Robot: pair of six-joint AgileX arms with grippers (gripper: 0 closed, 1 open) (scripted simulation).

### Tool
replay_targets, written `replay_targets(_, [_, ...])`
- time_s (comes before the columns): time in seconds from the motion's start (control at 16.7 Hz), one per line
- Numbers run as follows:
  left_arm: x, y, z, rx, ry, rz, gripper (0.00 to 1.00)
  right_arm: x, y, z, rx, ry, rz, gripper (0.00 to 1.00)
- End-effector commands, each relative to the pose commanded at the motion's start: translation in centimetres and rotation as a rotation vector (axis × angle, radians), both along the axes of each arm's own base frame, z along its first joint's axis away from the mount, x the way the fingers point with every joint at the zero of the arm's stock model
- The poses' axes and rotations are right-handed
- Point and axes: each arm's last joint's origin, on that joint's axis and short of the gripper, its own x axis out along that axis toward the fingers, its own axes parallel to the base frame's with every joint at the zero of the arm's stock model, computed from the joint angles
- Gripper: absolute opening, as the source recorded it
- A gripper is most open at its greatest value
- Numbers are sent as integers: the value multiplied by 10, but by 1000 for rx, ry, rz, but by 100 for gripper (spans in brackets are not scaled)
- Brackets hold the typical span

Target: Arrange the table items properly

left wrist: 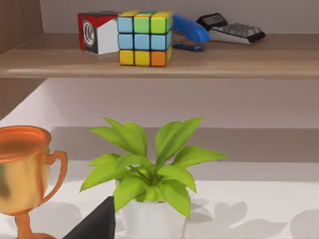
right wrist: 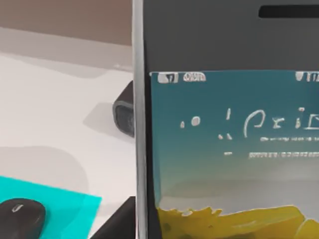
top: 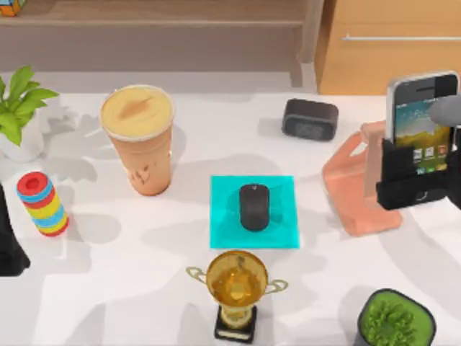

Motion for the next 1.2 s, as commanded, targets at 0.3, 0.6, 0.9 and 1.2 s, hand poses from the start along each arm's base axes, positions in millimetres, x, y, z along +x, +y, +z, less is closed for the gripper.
replay_targets(0.3, [0, 0, 0, 0, 0, 0, 100, 2, 0, 0, -1, 4, -4, 0])
replay_targets(0.6, [0, 0, 0, 0, 0, 0, 100, 11, 1, -3, -2, 8, -16, 0])
replay_targets(0.9, [0, 0, 0, 0, 0, 0, 100, 29, 7, -9, 9, -1, -9, 0])
replay_targets(1.2, [0, 0, 0, 0, 0, 0, 100, 43, 10, -22, 0, 1, 0, 0])
